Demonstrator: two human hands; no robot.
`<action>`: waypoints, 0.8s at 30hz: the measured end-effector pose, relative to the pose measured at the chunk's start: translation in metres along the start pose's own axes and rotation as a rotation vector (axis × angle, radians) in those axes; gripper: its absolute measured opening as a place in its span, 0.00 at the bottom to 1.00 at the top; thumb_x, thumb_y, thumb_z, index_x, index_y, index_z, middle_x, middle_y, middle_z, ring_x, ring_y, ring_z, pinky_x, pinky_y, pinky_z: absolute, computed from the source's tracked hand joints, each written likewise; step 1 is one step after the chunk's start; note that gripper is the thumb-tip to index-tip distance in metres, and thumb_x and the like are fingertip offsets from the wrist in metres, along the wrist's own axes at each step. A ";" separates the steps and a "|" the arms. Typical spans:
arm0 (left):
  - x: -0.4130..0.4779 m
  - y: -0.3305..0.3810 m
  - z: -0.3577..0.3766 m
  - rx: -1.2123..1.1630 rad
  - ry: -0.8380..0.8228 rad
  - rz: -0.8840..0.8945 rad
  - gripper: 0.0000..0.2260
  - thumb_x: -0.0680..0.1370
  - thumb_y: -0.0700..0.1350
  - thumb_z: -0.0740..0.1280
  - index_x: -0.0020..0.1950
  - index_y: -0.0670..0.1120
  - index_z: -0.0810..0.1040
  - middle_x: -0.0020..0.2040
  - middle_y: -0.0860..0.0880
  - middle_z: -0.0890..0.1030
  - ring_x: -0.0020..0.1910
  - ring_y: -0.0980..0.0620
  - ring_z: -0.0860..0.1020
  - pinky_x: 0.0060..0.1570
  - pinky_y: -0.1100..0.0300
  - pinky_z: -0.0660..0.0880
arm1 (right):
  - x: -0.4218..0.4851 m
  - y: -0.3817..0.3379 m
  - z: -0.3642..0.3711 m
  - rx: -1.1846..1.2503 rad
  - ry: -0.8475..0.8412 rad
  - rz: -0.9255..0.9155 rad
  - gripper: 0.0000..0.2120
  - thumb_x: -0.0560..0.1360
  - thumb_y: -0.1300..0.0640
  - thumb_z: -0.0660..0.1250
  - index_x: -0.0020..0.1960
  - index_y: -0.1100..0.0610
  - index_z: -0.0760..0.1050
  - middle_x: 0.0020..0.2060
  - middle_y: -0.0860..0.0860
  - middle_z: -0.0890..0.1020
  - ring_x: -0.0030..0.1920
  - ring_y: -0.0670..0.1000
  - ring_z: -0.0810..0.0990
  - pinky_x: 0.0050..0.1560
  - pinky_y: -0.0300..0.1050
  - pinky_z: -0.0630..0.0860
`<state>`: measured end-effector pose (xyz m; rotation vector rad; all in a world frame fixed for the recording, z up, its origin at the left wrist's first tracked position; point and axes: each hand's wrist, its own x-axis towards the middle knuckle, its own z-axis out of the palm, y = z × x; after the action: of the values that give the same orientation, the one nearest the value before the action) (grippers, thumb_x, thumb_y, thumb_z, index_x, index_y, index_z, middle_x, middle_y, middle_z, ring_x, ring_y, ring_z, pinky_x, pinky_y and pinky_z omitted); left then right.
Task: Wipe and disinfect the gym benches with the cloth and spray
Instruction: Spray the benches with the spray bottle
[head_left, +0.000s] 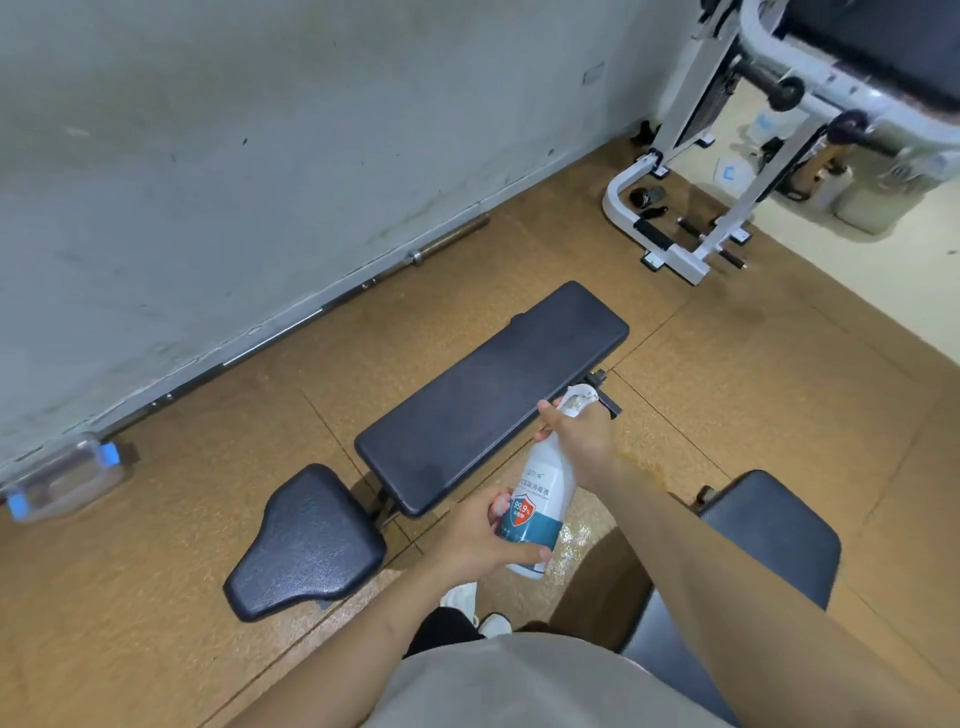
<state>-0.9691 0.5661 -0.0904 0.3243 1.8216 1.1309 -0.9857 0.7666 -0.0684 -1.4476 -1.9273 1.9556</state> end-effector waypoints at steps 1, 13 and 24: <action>0.009 0.006 0.002 0.003 -0.011 0.006 0.31 0.61 0.58 0.83 0.60 0.56 0.77 0.56 0.57 0.84 0.54 0.57 0.84 0.52 0.57 0.85 | 0.006 -0.006 -0.005 -0.009 0.007 -0.019 0.12 0.76 0.58 0.75 0.51 0.61 0.74 0.40 0.60 0.82 0.29 0.52 0.84 0.30 0.46 0.80; 0.113 0.067 0.054 -0.026 -0.059 0.007 0.30 0.60 0.59 0.83 0.58 0.57 0.77 0.57 0.58 0.84 0.55 0.57 0.84 0.56 0.50 0.84 | 0.098 -0.040 -0.087 0.017 0.049 0.046 0.11 0.76 0.57 0.74 0.46 0.60 0.74 0.40 0.64 0.84 0.34 0.60 0.84 0.43 0.64 0.84; 0.251 0.170 0.173 0.038 0.069 -0.010 0.34 0.62 0.61 0.83 0.64 0.58 0.73 0.60 0.59 0.82 0.55 0.60 0.82 0.56 0.55 0.84 | 0.226 -0.099 -0.219 -0.073 0.010 -0.029 0.11 0.78 0.61 0.72 0.42 0.59 0.72 0.34 0.56 0.79 0.28 0.53 0.80 0.33 0.50 0.80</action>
<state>-1.0002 0.9127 -0.1207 0.3011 1.9051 1.1133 -1.0345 1.0927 -0.0719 -1.4340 -2.0240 1.8819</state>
